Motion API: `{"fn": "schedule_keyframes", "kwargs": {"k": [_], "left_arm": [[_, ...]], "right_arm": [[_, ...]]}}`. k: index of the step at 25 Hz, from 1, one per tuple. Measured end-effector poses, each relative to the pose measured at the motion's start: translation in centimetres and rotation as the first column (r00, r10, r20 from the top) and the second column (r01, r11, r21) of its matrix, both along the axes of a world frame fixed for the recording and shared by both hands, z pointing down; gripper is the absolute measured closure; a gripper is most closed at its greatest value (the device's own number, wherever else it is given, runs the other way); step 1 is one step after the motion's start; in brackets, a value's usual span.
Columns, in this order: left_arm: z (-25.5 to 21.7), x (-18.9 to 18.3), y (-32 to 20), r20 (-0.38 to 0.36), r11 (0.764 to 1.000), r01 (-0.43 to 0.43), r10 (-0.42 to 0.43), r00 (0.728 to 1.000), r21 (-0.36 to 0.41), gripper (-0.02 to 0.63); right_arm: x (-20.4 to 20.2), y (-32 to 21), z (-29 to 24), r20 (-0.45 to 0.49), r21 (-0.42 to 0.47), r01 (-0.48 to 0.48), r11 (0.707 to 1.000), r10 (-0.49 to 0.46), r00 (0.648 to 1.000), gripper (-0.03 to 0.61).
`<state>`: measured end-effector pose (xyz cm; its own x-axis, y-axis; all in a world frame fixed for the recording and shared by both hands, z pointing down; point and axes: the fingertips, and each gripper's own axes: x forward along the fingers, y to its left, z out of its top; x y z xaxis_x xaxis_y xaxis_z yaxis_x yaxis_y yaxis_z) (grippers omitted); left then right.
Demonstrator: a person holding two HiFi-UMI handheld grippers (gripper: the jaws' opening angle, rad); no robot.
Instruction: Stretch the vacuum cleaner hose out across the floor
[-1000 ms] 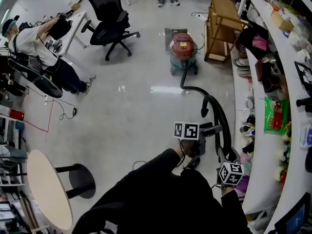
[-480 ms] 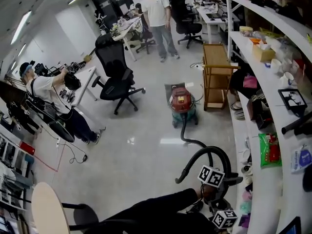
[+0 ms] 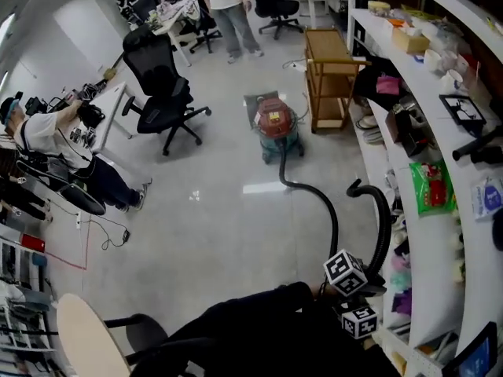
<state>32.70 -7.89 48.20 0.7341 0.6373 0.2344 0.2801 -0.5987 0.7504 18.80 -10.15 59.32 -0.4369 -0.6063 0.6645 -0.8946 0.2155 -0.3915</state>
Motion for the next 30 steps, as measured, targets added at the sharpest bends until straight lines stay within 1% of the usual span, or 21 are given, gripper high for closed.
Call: {"fn": "schedule_keyframes", "kwargs": {"k": [2,3,4,6,9,11,12,14,16,18,20,21,22,23,24,25,26,27,28,29,30], "left_arm": [[0.2,-2.0,2.6,-0.005,0.991,-0.116,0.116,0.993,0.061,0.489],[0.3,-2.9,3.8,-0.005,0.987,-0.154,0.154,0.988,0.056,0.495],[0.4,-3.7,4.8,-0.007,0.984,-0.177,0.177,0.984,0.026,0.495],[0.4,-5.5,5.8,-0.011,0.979,-0.193,0.193,0.981,-0.070,0.495],[0.9,-7.8,6.4,-0.015,0.958,-0.185,0.186,0.982,-0.220,0.495],[1.3,-9.2,6.7,-0.014,0.941,-0.181,0.185,0.983,-0.284,0.495],[1.6,-9.9,7.0,-0.008,0.936,-0.185,0.192,0.981,-0.298,0.495],[2.7,-11.6,8.0,0.023,0.933,-0.206,0.222,0.975,-0.295,0.494],[4.3,-13.4,9.4,0.077,0.932,-0.225,0.256,0.964,-0.283,0.494],[5.7,-15.1,10.9,0.134,0.929,-0.244,0.289,0.948,-0.277,0.493],[6.8,-16.8,12.9,0.180,0.927,-0.275,0.325,0.928,-0.256,0.494],[7.1,-17.7,14.1,0.196,0.924,-0.294,0.344,0.918,-0.243,0.492],[7.4,-18.5,15.3,0.210,0.922,-0.312,0.360,0.909,-0.231,0.492],[7.6,-19.4,16.6,0.221,0.919,-0.327,0.374,0.901,-0.222,0.491],[7.7,-20.2,17.8,0.231,0.917,-0.338,0.384,0.894,-0.213,0.491],[7.8,-20.9,19.0,0.241,0.916,-0.346,0.390,0.889,-0.204,0.491],[7.9,-21.5,20.1,0.251,0.917,-0.352,0.391,0.885,-0.189,0.491],[8.1,-21.9,21.2,0.263,0.919,-0.356,0.391,0.882,-0.170,0.491],[8.2,-22.3,22.4,0.278,0.920,-0.362,0.391,0.878,-0.149,0.491],[8.4,-22.4,23.5,0.296,0.920,-0.371,0.393,0.871,-0.128,0.491],[8.8,-22.6,24.7,0.319,0.917,-0.383,0.398,0.860,-0.111,0.491]], "right_arm": [[-2.2,0.5,0.1,-0.034,-0.020,0.066,0.998,-0.067,0.997,0.385],[-3.3,1.3,0.2,-0.048,-0.044,0.095,0.995,-0.097,0.994,0.387],[-4.2,2.3,0.4,-0.057,-0.070,0.116,0.991,-0.120,0.991,0.387],[-5.6,3.8,0.8,-0.067,-0.101,0.125,0.987,-0.132,0.989,0.372],[-7.2,6.7,1.8,-0.033,-0.161,0.084,0.983,-0.090,0.995,0.317],[-7.9,8.8,1.8,0.014,-0.202,0.039,0.979,-0.037,0.999,0.277],[-8.0,9.8,1.5,0.042,-0.206,0.011,0.979,-0.002,0.999,0.262],[-7.6,11.7,0.2,0.120,-0.182,-0.069,0.981,0.092,0.989,0.252],[-5.8,13.3,-1.6,0.232,-0.136,-0.179,0.974,0.207,0.950,0.252],[-2.2,14.6,-3.1,0.307,-0.088,-0.314,0.945,0.325,0.894,0.252],[2.1,15.3,-4.2,0.308,-0.029,-0.423,0.906,0.411,0.858,0.256],[3.8,15.4,-4.6,0.295,0.004,-0.448,0.894,0.427,0.855,0.259],[4.9,15.4,-5.1,0.272,0.038,-0.445,0.895,0.419,0.866,0.259],[5.4,15.3,-5.5,0.235,0.076,-0.411,0.908,0.385,0.893,0.259],[5.4,15.0,-5.9,0.185,0.118,-0.348,0.930,0.323,0.928,0.259],[5.0,14.7,-6.3,0.124,0.161,-0.259,0.952,0.241,0.963,0.259],[4.3,14.4,-6.7,0.050,0.202,-0.151,0.968,0.144,0.988,0.259],[3.5,14.3,-6.9,-0.040,0.236,-0.027,0.971,0.037,0.998,0.259],[2.7,14.4,-6.9,-0.145,0.255,0.108,0.961,-0.072,0.987,0.259],[2.0,14.8,-6.6,-0.249,0.260,0.240,0.936,-0.175,0.953,0.259],[1.2,15.4,-6.2,-0.336,0.257,0.360,0.897,-0.266,0.903,0.259]]}}
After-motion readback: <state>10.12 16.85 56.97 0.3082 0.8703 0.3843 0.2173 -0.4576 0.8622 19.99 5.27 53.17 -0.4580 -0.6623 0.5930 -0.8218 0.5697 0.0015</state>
